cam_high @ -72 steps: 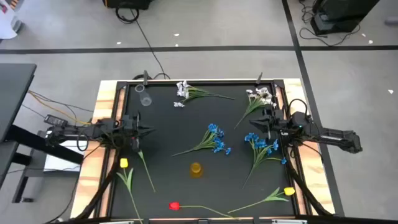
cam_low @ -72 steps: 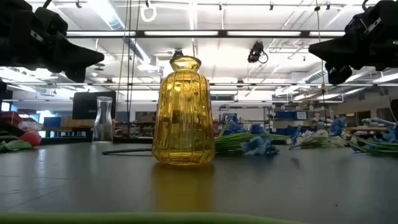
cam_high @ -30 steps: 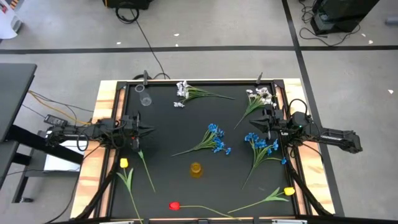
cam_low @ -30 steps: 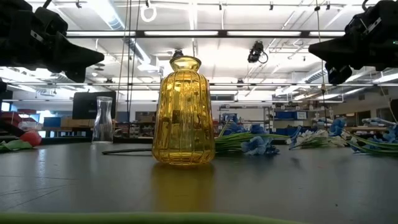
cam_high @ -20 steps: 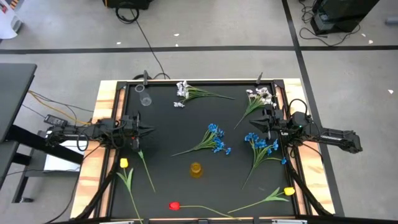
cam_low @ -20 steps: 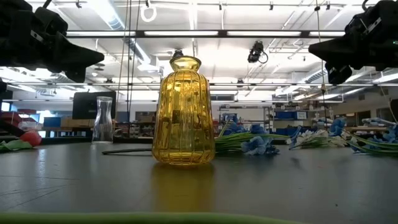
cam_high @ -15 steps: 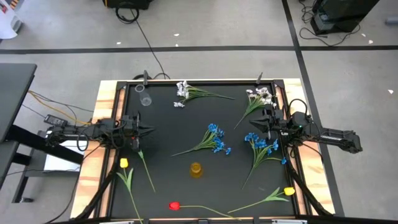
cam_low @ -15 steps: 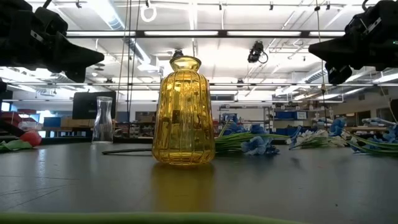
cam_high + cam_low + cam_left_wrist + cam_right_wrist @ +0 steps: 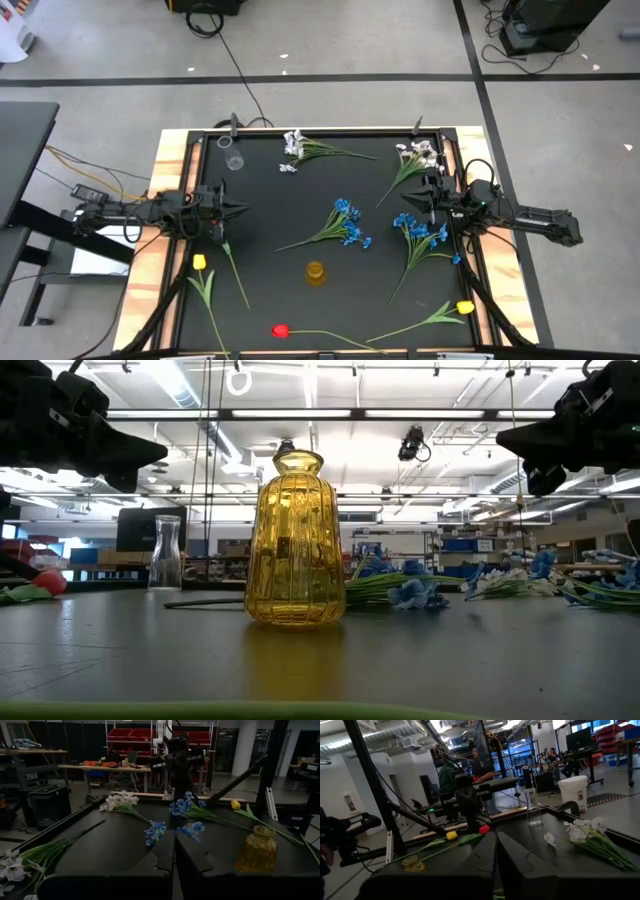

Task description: Sort flowers into vase by color

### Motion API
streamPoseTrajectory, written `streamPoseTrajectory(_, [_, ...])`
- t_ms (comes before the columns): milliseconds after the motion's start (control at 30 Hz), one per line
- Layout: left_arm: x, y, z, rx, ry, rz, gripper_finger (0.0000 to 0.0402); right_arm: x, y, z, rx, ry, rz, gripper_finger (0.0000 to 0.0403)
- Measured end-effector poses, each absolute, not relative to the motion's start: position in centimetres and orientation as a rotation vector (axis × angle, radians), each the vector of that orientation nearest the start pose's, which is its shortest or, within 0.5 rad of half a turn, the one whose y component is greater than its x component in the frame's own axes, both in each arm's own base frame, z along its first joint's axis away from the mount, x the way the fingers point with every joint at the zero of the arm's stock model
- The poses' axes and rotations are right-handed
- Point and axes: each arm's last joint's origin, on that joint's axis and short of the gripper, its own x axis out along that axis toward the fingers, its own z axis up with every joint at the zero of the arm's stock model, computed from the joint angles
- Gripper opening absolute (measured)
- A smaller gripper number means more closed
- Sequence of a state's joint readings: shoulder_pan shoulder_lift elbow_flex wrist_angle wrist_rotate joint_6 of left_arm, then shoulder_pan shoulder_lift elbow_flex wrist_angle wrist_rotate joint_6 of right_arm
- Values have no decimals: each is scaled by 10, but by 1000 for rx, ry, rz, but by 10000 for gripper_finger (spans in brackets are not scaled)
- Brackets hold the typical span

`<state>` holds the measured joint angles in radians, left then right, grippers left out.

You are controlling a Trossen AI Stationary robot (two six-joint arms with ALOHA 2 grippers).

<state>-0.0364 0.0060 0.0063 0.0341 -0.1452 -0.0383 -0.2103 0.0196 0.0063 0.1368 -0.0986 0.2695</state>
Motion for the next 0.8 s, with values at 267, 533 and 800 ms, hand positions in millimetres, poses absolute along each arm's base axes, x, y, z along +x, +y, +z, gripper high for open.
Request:
streamPoseTrajectory(267, [97,1,169,-38,-40,123,21,96,-18,177,250,-137,-94,25])
streamPoseTrajectory(533, [96,4,179,-63,-153,203,21,96,-18,177,228,-138,-101,25])
streamPoseTrajectory(800, [95,3,183,-266,-205,177,20,95,-23,178,94,-144,-300,25])
